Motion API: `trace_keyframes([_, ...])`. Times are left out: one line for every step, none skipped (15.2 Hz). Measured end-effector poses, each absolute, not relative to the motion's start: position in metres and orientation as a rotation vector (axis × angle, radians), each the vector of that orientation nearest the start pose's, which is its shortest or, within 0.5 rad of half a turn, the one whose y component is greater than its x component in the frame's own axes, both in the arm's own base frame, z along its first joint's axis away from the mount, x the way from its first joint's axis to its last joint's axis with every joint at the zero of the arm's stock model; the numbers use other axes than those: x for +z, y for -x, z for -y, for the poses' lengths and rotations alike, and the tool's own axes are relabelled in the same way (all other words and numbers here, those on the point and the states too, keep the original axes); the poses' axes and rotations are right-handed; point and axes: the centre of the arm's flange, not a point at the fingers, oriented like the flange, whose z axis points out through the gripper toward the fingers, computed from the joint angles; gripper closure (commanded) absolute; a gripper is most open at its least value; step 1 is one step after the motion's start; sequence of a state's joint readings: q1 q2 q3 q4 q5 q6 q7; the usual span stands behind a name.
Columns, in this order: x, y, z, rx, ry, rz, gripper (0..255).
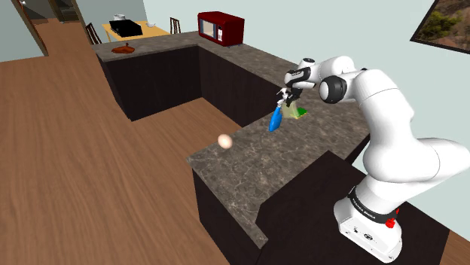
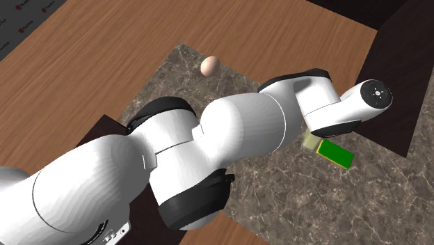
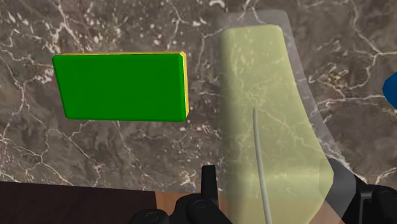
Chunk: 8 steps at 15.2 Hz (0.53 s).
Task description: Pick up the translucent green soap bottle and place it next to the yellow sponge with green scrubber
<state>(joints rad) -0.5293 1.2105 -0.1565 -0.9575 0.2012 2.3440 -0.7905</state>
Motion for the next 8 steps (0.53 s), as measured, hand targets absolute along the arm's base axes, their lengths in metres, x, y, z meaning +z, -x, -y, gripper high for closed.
trace_keyframes([0.1346, -0.6478, 0.4605, -0.247, 3.240, 0.149, 255])
trace_keyframes([0.1343, -0.6483, 0.4614, -0.248, 3.240, 0.149, 255])
trace_keyframes([0.1342, -0.6483, 0.4612, -0.247, 3.240, 0.148, 255])
trace_keyframes([0.1342, -0.6481, 0.4610, -0.247, 3.240, 0.148, 0])
trace_keyframes([0.1309, -0.6474, 0.4596, -0.240, 3.238, 0.148, 0])
trace_keyframes([0.1289, -0.6468, 0.4590, -0.236, 3.236, 0.148, 0])
trace_keyframes([0.1281, -0.6465, 0.4587, -0.234, 3.235, 0.148, 0])
trace_keyframes([0.1286, -0.6466, 0.4589, -0.235, 3.236, 0.148, 0])
